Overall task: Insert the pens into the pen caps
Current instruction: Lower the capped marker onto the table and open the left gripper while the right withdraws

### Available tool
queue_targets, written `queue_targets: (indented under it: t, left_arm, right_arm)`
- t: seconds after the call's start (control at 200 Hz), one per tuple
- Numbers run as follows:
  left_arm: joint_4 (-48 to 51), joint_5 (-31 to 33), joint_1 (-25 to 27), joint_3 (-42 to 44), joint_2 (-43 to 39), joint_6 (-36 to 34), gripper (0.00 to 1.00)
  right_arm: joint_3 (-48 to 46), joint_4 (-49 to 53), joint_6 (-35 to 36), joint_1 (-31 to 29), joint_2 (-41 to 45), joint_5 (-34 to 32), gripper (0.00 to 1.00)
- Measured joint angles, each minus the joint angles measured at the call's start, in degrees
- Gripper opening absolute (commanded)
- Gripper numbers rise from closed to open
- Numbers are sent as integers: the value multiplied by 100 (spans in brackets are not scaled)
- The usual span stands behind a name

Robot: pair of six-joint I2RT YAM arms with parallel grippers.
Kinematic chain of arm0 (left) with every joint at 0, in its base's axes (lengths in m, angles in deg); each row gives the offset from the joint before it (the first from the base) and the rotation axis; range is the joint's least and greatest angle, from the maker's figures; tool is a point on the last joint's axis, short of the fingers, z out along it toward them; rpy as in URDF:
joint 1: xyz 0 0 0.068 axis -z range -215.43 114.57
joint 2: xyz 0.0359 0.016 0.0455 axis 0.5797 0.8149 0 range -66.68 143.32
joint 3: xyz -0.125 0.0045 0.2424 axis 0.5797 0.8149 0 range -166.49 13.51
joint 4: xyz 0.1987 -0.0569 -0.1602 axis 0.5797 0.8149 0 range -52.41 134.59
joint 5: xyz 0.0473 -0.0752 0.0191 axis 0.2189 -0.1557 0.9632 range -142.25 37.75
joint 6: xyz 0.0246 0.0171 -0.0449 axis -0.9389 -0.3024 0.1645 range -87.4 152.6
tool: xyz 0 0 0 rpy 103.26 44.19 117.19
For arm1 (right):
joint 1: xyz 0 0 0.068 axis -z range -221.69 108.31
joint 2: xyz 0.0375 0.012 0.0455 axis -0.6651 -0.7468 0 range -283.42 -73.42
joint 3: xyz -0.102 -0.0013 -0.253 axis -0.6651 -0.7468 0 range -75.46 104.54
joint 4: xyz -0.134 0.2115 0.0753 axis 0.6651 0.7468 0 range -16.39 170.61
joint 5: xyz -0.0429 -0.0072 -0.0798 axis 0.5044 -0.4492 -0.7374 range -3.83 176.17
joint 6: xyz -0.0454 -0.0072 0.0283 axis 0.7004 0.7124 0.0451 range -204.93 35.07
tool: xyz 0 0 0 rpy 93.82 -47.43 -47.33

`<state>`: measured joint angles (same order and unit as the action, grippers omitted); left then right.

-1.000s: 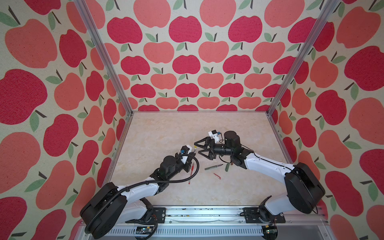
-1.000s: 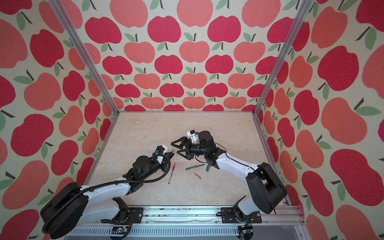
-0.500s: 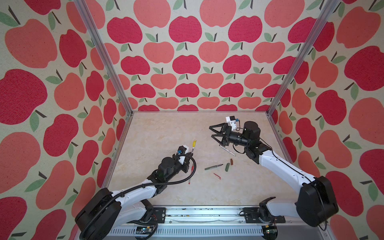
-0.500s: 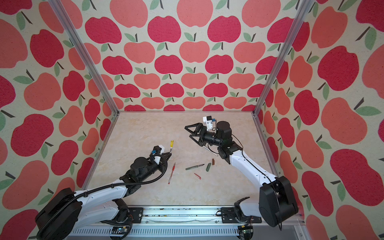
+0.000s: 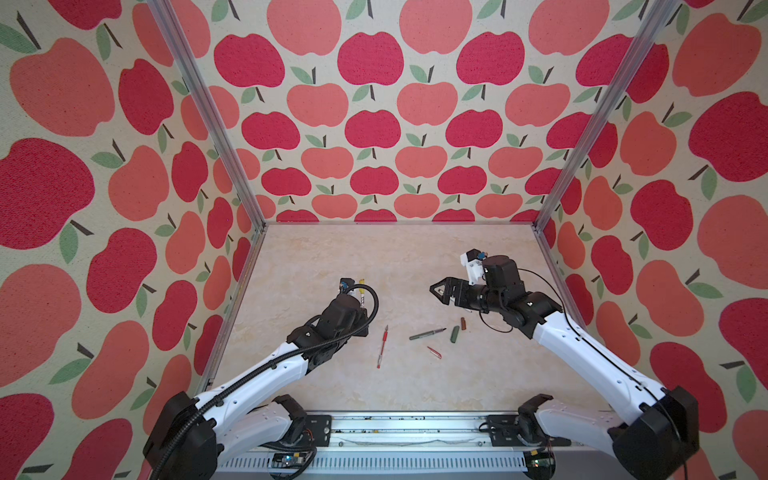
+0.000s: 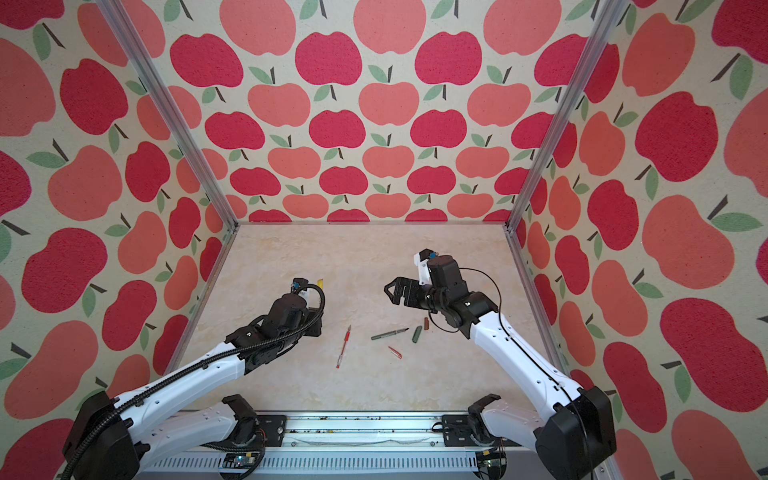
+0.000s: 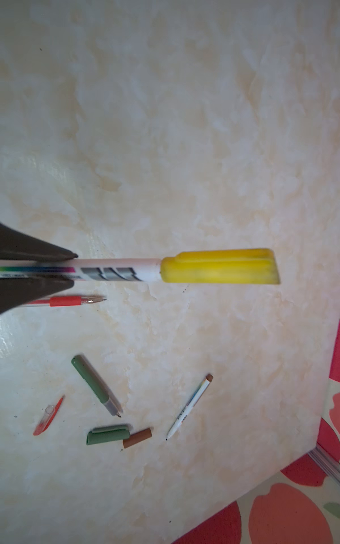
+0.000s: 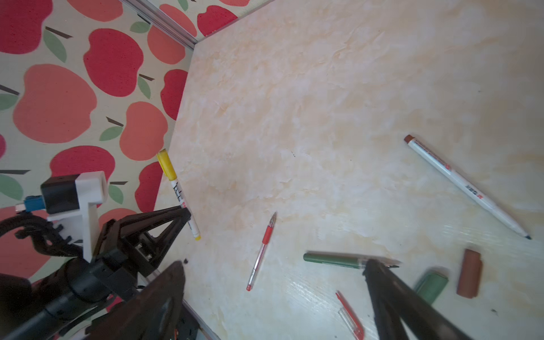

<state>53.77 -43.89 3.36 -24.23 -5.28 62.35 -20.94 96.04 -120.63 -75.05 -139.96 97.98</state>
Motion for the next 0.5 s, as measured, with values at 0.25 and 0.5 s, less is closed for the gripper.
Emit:
queue_targets:
  t: [0.25,0.5]
  left_arm:
    - [1158,-651,-492,-238,898,498,0]
    - [1497,-1325,-811,-450,1993,505,0]
  right_arm:
    - [-192,273,527,-66,17,-461,98]
    - [-348,247,660,-66,94,-518,98]
